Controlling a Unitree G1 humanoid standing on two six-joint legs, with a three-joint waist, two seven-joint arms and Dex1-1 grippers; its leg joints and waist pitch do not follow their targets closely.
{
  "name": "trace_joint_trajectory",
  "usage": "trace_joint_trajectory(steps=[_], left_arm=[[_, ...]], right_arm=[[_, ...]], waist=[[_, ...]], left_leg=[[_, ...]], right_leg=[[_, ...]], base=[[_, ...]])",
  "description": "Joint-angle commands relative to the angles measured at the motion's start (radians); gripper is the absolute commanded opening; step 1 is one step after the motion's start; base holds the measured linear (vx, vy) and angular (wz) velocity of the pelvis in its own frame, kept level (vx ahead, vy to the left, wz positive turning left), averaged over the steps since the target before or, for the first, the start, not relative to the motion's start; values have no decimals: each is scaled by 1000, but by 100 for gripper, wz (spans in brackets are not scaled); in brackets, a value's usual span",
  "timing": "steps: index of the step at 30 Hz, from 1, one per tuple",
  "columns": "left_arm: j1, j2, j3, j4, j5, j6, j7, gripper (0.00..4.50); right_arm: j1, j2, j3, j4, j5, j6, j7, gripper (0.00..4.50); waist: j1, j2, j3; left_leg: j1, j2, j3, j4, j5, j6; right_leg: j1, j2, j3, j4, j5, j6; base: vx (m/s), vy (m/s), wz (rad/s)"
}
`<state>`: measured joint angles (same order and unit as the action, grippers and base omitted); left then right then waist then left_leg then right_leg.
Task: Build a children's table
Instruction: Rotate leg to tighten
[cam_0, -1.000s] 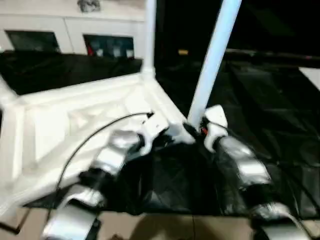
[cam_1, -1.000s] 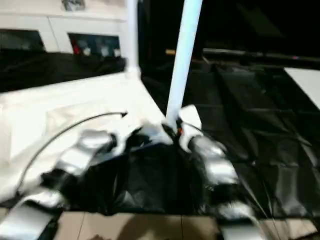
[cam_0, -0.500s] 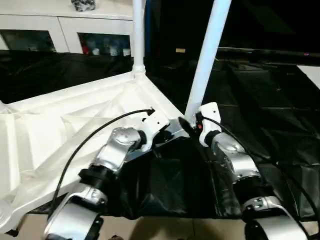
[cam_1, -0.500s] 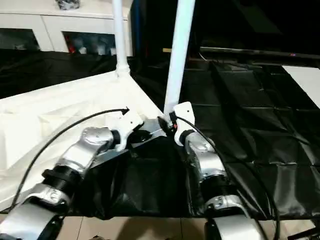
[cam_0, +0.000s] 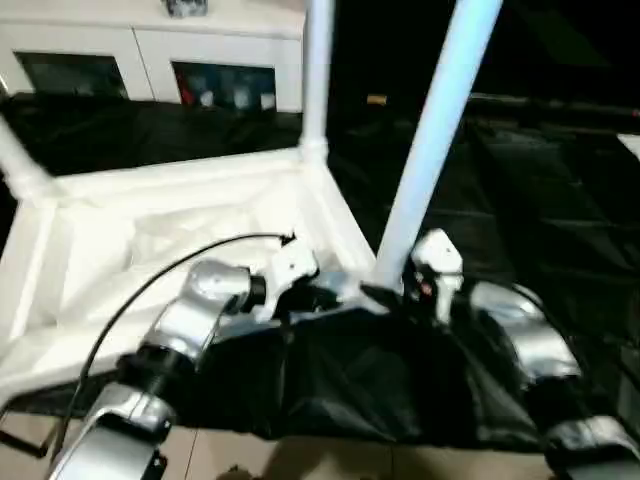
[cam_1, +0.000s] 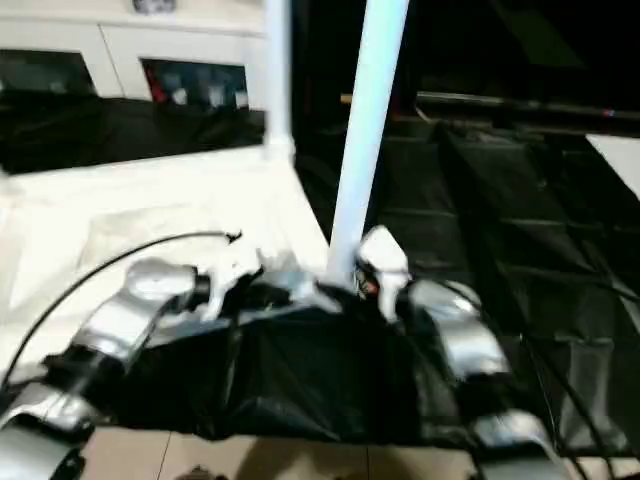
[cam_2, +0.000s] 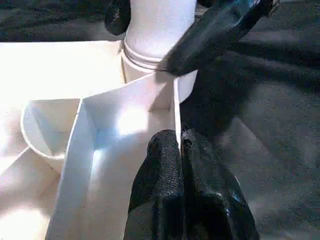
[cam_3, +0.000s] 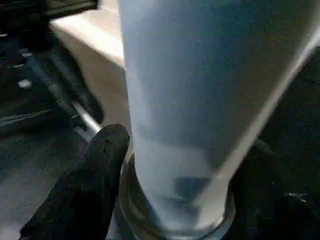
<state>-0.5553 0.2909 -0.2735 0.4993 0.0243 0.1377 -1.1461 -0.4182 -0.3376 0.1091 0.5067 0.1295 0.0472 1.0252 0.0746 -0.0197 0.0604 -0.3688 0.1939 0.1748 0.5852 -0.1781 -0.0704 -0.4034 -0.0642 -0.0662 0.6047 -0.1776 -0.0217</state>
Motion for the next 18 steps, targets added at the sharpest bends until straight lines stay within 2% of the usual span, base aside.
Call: trace_joint_trajectory(steps=[1, 2, 3, 5, 6, 12, 18], left_arm=[[-16, -4, 15, -48, -45, -30, -10, 0], [-15, -2, 16, -49, -46, -30, -14, 0], [-11, 9, 14, -54, -49, -27, -38, 0], [-8, 14, 12, -58, -51, -24, -52, 0], [-5, 17, 12, -62, -55, -21, -58, 0], [5, 26, 4, -79, -66, -9, -75, 0], [-2, -5, 8, -64, -46, -5, -8, 0]], right_arm=[[29, -14, 60, -86, 45, 41, 124, 291], [33, -18, 64, -94, 48, 47, 134, 291], [47, -36, 78, -125, 61, 81, 174, 273], [53, -42, 84, -138, 66, 94, 190, 261], [57, -46, 87, -149, 69, 103, 197, 253], [71, -48, 110, -177, 61, 119, 207, 210], [81, -34, 115, -196, 55, 133, 181, 198]], waist=[[0, -6, -63], [3, -3, -62], [6, -4, -62], [8, -4, -62], [10, -3, -63], [10, -5, -64], [12, -6, -65]], left_leg=[[14, 42, -6, -67, -231, 67], [15, 42, -7, -68, -233, 64], [14, 42, -7, -68, -237, 64], [14, 43, -9, -70, -233, 59], [16, 43, -8, -69, -234, 55], [13, 41, -9, -68, -219, 49], [13, 41, -8, -67, -207, 52]], right_leg=[[49, -80, 50, -83, -297, -197], [50, -78, 50, -87, -311, -186], [50, -78, 50, -87, -323, -180], [48, -80, 49, -86, -329, -176], [46, -81, 50, -87, -334, -178], [47, -80, 49, -83, -310, -181], [48, -79, 49, -82, -299, -182]], base=[[0, 0, 0], [0, 0, 0], [0, 0, 0], [0, 0, 0], [0, 0, 0], [0, 0, 0], [0, 0, 0]])
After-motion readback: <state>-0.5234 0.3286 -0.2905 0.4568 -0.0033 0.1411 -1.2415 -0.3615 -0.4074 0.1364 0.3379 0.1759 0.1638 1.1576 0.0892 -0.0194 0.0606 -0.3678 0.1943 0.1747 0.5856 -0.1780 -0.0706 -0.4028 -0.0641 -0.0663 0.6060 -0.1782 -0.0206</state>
